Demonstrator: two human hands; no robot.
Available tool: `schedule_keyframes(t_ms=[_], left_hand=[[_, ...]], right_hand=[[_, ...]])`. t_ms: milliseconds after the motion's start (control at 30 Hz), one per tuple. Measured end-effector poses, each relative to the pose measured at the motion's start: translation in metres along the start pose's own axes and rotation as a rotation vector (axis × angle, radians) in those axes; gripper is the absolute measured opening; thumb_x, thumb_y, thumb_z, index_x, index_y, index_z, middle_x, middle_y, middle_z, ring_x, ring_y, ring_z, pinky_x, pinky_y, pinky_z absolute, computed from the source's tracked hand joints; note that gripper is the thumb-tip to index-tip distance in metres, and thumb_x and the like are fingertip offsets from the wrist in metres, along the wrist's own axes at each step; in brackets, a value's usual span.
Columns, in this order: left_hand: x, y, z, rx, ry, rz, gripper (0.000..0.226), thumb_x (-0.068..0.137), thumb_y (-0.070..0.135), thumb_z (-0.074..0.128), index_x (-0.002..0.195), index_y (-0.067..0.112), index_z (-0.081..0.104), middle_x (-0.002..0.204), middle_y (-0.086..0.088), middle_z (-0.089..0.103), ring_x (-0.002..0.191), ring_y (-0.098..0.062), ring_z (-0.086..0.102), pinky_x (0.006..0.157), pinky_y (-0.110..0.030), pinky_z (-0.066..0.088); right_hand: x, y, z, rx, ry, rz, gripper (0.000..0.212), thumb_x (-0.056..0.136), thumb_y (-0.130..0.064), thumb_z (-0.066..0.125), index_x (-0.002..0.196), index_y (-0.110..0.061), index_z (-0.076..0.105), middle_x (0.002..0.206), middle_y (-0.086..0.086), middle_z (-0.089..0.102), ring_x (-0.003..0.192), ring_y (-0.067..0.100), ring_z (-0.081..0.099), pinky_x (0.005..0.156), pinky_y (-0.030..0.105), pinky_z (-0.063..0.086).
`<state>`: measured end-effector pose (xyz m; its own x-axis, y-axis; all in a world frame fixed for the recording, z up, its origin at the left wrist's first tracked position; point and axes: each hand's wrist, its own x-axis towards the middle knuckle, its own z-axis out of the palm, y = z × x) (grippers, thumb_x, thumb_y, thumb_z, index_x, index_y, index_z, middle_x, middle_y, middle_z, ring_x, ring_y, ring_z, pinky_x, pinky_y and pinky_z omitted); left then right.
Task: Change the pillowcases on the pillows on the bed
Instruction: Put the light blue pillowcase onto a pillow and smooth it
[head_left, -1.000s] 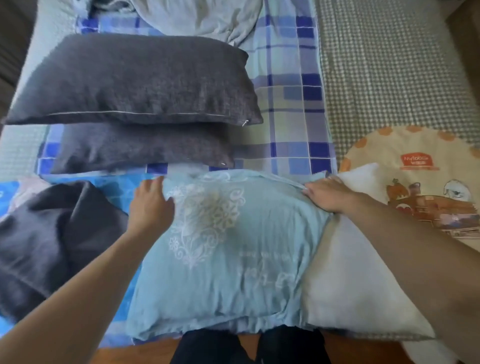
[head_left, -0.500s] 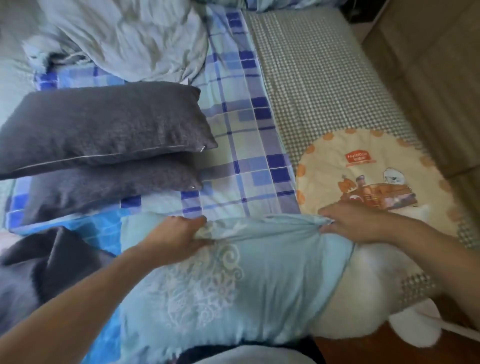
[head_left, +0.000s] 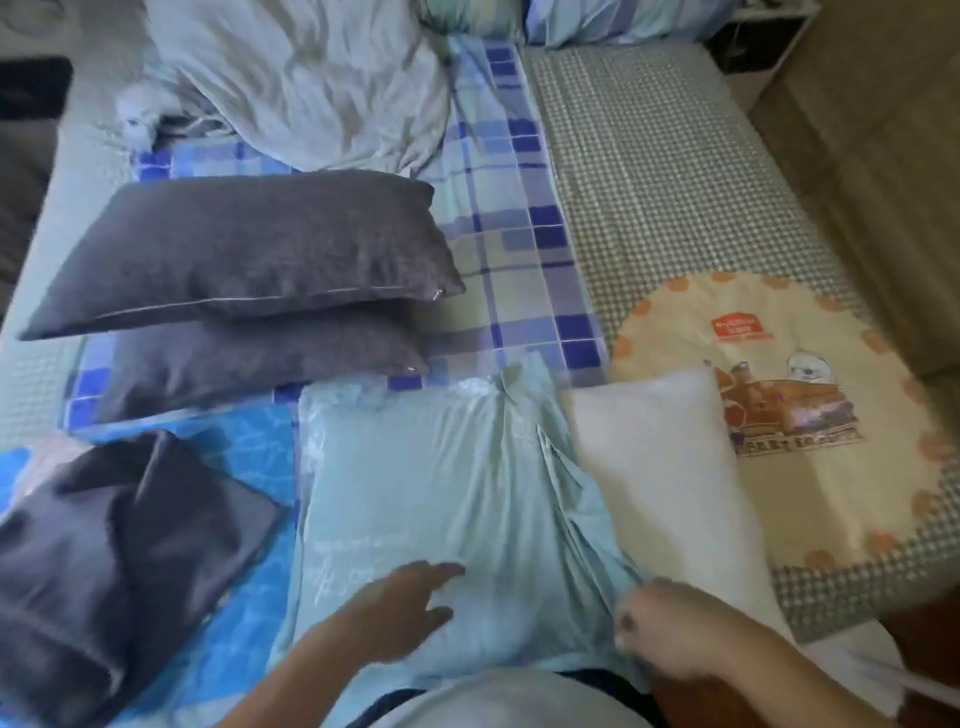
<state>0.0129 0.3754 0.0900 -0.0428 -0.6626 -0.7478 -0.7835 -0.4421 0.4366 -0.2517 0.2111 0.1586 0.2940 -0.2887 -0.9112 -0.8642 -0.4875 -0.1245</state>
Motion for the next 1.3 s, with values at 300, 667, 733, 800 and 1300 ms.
schedule_keyframes(t_ms=[300, 667, 733, 800, 1300], left_hand=[[0.044, -0.007, 0.013, 0.017, 0.436, -0.086, 0.059, 0.097, 0.055, 0.040, 0.154, 0.044, 0.029, 0.160, -0.003, 0.030, 0.146, -0.032, 0.028, 0.120, -0.043, 0.028], [0.131, 0.045, 0.004, 0.079, 0.176, -0.343, 0.071, 0.098, 0.061, 0.035, 0.158, 0.043, 0.001, 0.169, 0.002, -0.007, 0.155, -0.030, -0.004, 0.119, -0.064, 0.009], [0.130, 0.050, -0.010, 0.054, 0.244, -0.386, 0.072, 0.093, 0.057, 0.043, 0.157, 0.034, 0.017, 0.166, -0.004, 0.009, 0.153, -0.028, 0.010, 0.120, -0.056, 0.016], [0.123, 0.056, -0.022, 0.096, 0.350, -0.335, 0.074, 0.086, 0.051, 0.045, 0.153, 0.028, 0.028, 0.162, -0.007, 0.020, 0.149, -0.028, 0.020, 0.120, -0.046, 0.020], [0.207, 0.158, -0.032, 0.164, 0.386, -0.183, 0.062, 0.096, 0.067, 0.003, 0.154, 0.052, -0.011, 0.169, 0.004, -0.008, 0.156, -0.026, -0.008, 0.124, -0.049, 0.002]], right_hand=[[0.113, -0.055, -0.048, 0.518, 0.584, 0.120, 0.060, 0.094, -0.046, 0.056, 0.137, -0.009, 0.039, 0.128, 0.019, 0.056, 0.116, 0.039, 0.057, 0.091, 0.043, 0.046], [0.115, 0.175, -0.095, 0.417, 0.817, 0.512, 0.031, 0.094, -0.018, 0.055, 0.124, -0.010, 0.054, 0.118, 0.020, 0.059, 0.103, 0.040, 0.058, 0.081, 0.043, 0.048], [0.145, 0.165, -0.113, 0.570, 0.830, 0.381, 0.058, 0.087, -0.027, 0.062, 0.139, -0.011, 0.043, 0.135, 0.020, 0.051, 0.121, 0.042, 0.051, 0.095, 0.047, 0.047], [0.176, 0.175, -0.141, 0.651, 0.760, 0.418, 0.079, 0.084, -0.051, 0.061, 0.147, -0.011, 0.035, 0.144, 0.020, 0.045, 0.131, 0.041, 0.045, 0.104, 0.048, 0.044], [0.213, 0.262, -0.194, 0.258, 0.967, 0.286, 0.024, 0.103, -0.011, 0.034, 0.125, -0.004, 0.037, 0.089, 0.018, 0.066, 0.065, 0.031, 0.060, 0.054, 0.034, 0.042]])
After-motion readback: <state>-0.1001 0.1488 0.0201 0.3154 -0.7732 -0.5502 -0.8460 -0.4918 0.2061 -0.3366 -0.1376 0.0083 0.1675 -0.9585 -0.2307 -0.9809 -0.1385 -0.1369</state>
